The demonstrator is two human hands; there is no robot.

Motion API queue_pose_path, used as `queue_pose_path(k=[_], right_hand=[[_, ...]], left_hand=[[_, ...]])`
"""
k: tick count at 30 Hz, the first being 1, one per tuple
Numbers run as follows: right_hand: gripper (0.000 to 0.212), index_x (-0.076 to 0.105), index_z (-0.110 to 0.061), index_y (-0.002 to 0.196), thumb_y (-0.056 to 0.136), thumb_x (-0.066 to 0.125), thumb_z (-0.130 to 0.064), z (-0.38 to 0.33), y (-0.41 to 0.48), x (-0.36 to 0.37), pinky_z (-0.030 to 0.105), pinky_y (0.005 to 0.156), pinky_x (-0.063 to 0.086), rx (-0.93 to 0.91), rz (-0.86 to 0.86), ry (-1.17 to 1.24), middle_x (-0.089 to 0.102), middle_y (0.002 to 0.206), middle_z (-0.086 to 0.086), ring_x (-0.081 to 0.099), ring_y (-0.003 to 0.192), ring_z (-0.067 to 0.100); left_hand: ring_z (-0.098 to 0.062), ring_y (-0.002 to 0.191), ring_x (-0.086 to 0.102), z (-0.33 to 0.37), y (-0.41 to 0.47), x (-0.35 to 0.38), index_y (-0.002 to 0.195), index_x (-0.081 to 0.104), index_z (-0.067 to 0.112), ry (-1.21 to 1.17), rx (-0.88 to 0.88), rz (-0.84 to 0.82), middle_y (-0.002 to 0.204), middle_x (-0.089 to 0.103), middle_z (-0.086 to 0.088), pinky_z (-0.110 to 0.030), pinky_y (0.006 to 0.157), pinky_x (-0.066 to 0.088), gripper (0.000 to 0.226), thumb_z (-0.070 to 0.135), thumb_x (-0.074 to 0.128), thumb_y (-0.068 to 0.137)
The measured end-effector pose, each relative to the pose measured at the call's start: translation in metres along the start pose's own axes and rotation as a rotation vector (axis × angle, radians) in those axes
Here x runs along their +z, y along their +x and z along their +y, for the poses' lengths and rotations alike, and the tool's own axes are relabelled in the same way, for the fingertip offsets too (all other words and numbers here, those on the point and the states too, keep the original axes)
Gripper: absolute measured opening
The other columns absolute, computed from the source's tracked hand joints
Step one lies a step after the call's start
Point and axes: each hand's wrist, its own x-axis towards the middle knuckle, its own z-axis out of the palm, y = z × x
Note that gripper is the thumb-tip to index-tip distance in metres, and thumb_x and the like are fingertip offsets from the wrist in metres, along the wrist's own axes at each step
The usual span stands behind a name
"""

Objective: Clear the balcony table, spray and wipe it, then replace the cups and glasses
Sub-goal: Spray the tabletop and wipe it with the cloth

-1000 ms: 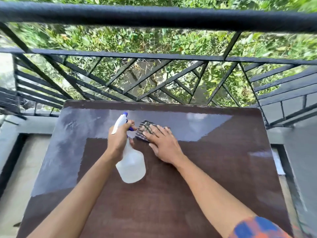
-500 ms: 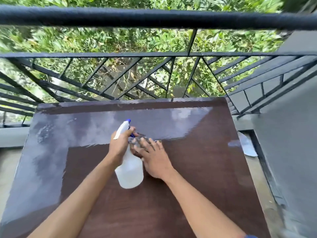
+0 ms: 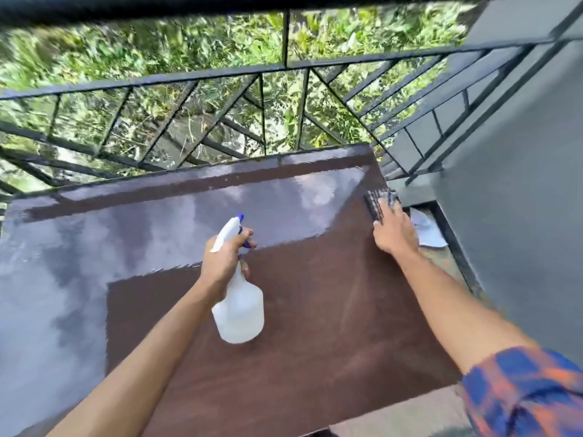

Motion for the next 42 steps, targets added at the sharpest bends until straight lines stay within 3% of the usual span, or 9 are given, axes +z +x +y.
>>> queue_pose_path(k=[6, 10, 17, 20, 23, 29, 36, 39, 42], right_hand=[[0.063, 0.03, -0.032, 0.156, 0.098, 0.053, -0.041, 0.025, -0.144, 0.059, 0.051, 0.116, 0.031, 0.129, 0.159, 0.046, 0.031, 0.163, 0.008, 0.037, 0.143, 0.034], [0.067, 0.034, -0.029, 0.155, 0.094, 0.059, -0.04, -0.015, -0.224, 0.099, 0.057, 0.118, 0.022, 0.123, 0.141, 0.114, 0.031, 0.163, 0.01, 0.032, 0.146, 0.036], [0.055, 0.046, -0.031, 0.146, 0.092, 0.057, -0.036, -0.097, -0.285, 0.127, 0.054, 0.114, 0.035, -0.89, -0.011, -0.084, 0.043, 0.156, 0.0, 0.047, 0.137, 0.034], [0.048, 0.049, -0.037, 0.143, 0.095, 0.051, -0.039, -0.076, -0.261, 0.116, 0.049, 0.116, 0.032, -1.066, -0.044, -0.132, 0.042, 0.157, -0.002, 0.043, 0.141, 0.029], [0.053, 0.034, -0.04, 0.152, 0.101, 0.045, -0.041, -0.049, -0.206, 0.088, 0.045, 0.12, 0.023, -0.803, 0.004, -0.145, 0.029, 0.164, -0.001, 0.031, 0.148, 0.027], [0.06, 0.031, -0.034, 0.155, 0.1, 0.052, -0.037, 0.03, -0.133, 0.041, 0.049, 0.12, 0.025, -0.061, 0.074, 0.16, 0.023, 0.166, 0.005, 0.027, 0.149, 0.031], [0.056, 0.046, -0.025, 0.15, 0.096, 0.06, -0.031, 0.128, -0.226, 0.082, 0.052, 0.113, 0.034, 0.005, 0.237, 0.132, 0.039, 0.158, 0.015, 0.043, 0.137, 0.04], [0.051, 0.051, -0.02, 0.147, 0.096, 0.059, -0.025, 0.137, -0.28, 0.113, 0.057, 0.111, 0.033, 0.084, 0.319, 0.17, 0.043, 0.154, 0.02, 0.045, 0.133, 0.044], [0.053, 0.05, -0.022, 0.147, 0.095, 0.049, -0.03, 0.12, -0.318, 0.133, 0.059, 0.113, 0.03, -0.031, 0.295, 0.181, 0.042, 0.155, 0.019, 0.041, 0.138, 0.044]], left_hand=[[-0.024, 0.042, 0.043, -0.012, -0.035, 0.011, 0.081, 0.077, 0.035, 0.0, -0.014, -0.012, 0.083, 0.071, -0.003, -0.029, 0.044, 0.04, 0.011, 0.033, 0.066, 0.08], [-0.026, 0.04, 0.044, -0.029, -0.064, 0.007, 0.087, 0.072, 0.02, 0.039, 0.017, -0.022, 0.086, 0.071, -0.004, -0.029, 0.045, 0.039, 0.019, 0.036, 0.065, 0.079], [-0.025, 0.071, 0.062, -0.069, -0.118, -0.008, 0.087, 0.077, 0.016, -0.078, -0.048, 0.017, 0.08, 0.071, -0.008, -0.035, 0.064, 0.047, 0.021, 0.034, 0.071, 0.078], [-0.022, 0.058, 0.062, -0.081, -0.137, -0.014, 0.078, 0.077, 0.03, -0.036, -0.028, 0.055, 0.075, 0.069, -0.006, -0.032, 0.059, 0.048, 0.01, 0.034, 0.068, 0.08], [-0.024, 0.037, 0.047, -0.091, -0.149, -0.017, 0.086, 0.074, 0.02, 0.059, -0.01, 0.096, 0.084, 0.071, -0.013, -0.032, 0.051, 0.041, 0.018, 0.034, 0.063, 0.082], [-0.024, 0.035, 0.043, -0.095, -0.168, -0.015, 0.096, 0.072, 0.011, 0.035, 0.023, 0.133, 0.085, 0.071, -0.008, -0.028, 0.042, 0.039, 0.015, 0.021, 0.061, 0.097], [-0.025, 0.035, 0.044, -0.113, -0.19, -0.013, 0.098, 0.072, 0.013, 0.081, 0.014, 0.141, 0.088, 0.071, -0.009, -0.027, 0.043, 0.04, 0.014, 0.021, 0.061, 0.099], [-0.025, 0.037, 0.045, -0.12, -0.198, -0.011, 0.098, 0.072, 0.012, 0.101, -0.009, 0.136, 0.09, 0.07, -0.011, -0.029, 0.044, 0.04, 0.014, 0.019, 0.06, 0.1], [-0.013, 0.04, 0.052, -0.127, -0.209, -0.007, 0.096, 0.072, 0.009, 0.127, 0.003, 0.152, 0.09, 0.069, -0.015, -0.027, 0.04, 0.041, 0.014, 0.015, 0.06, 0.099]])
